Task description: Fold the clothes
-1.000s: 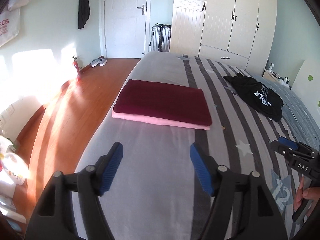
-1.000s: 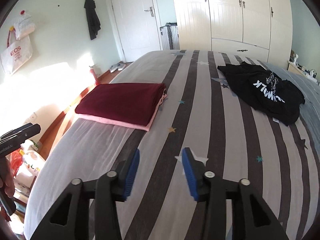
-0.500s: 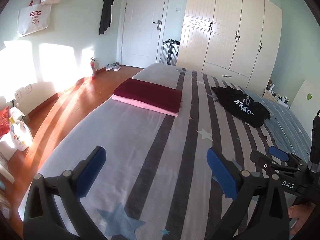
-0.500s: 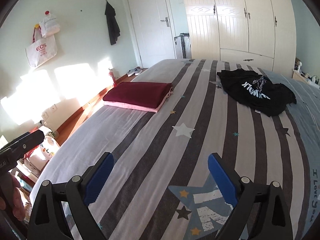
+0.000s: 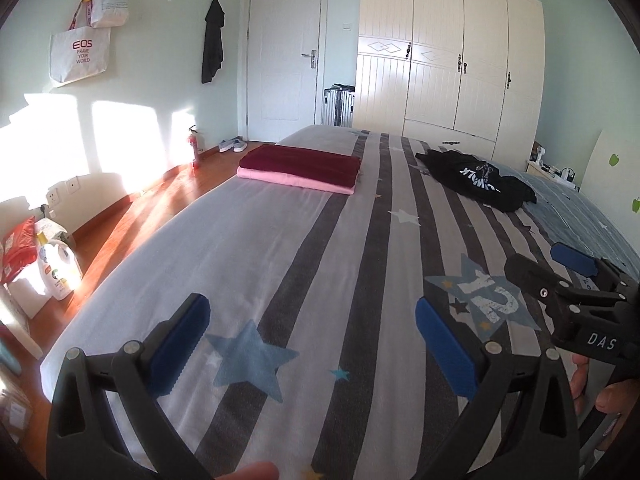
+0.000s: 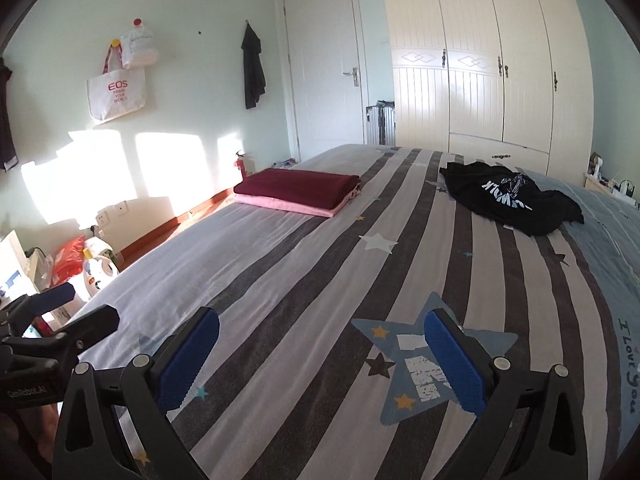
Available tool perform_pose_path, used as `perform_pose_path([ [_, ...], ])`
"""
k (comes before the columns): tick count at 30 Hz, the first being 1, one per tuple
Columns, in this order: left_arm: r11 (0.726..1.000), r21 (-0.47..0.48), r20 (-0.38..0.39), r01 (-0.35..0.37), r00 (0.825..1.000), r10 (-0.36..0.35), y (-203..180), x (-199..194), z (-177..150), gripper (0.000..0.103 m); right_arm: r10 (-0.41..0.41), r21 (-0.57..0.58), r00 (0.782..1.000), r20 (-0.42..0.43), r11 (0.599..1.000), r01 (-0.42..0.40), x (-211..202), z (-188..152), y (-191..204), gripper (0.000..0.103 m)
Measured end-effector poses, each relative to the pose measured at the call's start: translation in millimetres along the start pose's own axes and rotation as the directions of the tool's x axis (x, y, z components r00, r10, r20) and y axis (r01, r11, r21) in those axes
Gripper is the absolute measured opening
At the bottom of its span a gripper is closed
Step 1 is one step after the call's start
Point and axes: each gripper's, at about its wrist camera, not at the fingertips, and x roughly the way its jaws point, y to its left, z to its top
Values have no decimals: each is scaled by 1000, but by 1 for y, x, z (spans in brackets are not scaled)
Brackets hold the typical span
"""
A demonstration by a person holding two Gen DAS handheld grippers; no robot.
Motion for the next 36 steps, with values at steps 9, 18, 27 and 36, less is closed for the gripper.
perform_pose_path([
  [9, 996, -84, 50, -34, 998, 38, -26, -136, 31, 102, 46, -33, 998, 33, 998, -45, -132, 33, 17, 102],
  [18, 999, -49, 133, -14, 991, 20, -64, -231, 49, 102, 77, -60, 994, 78, 996, -73, -233, 58, 17, 102],
  [27, 999, -36, 172, -35, 984, 41, -90, -260, 49, 102, 69, -39, 991, 114, 997, -65, -271, 61, 5, 102],
  [36, 997, -43, 156, -59, 986, 65, -92, -245, 46, 102, 80, -46, 991, 106, 996, -76, -268, 57, -4, 102],
])
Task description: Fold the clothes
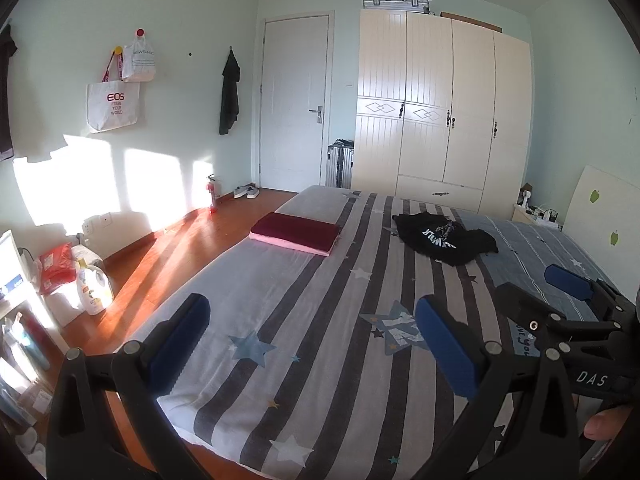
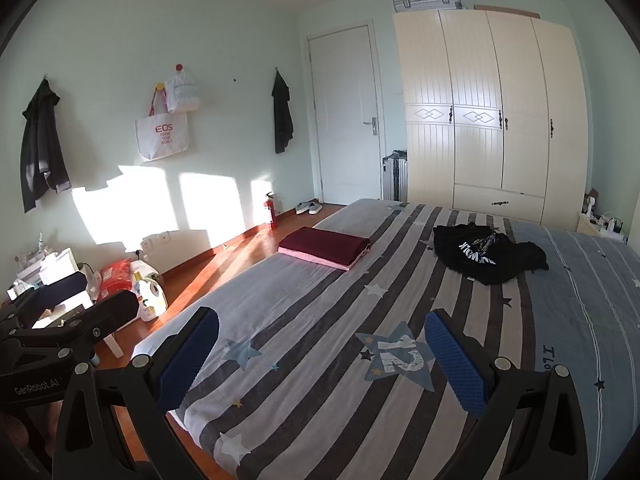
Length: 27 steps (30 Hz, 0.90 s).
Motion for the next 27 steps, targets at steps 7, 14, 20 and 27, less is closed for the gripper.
perform_pose_path([
  [7, 1000, -5, -6, 12, 1000, -12, 2, 6, -3, 102, -8, 8, 1000, 1, 1000, 8, 3, 0, -5, 102],
  [14, 1000, 4, -5, 21, 1000, -21, -1, 7, -3, 102, -7, 5, 1000, 2, 1000, 7, 5, 1, -9, 102],
  [20, 1000, 6, -6, 12, 1000, -12, -5, 6, -5, 102, -5, 0, 1000, -3, 1000, 5, 7, 0, -10, 102],
  [27, 1000, 2, 4, 12, 1000, -12, -4, 5, -4, 102, -9, 1, 1000, -9, 1000, 9, 10, -3, -7, 102],
])
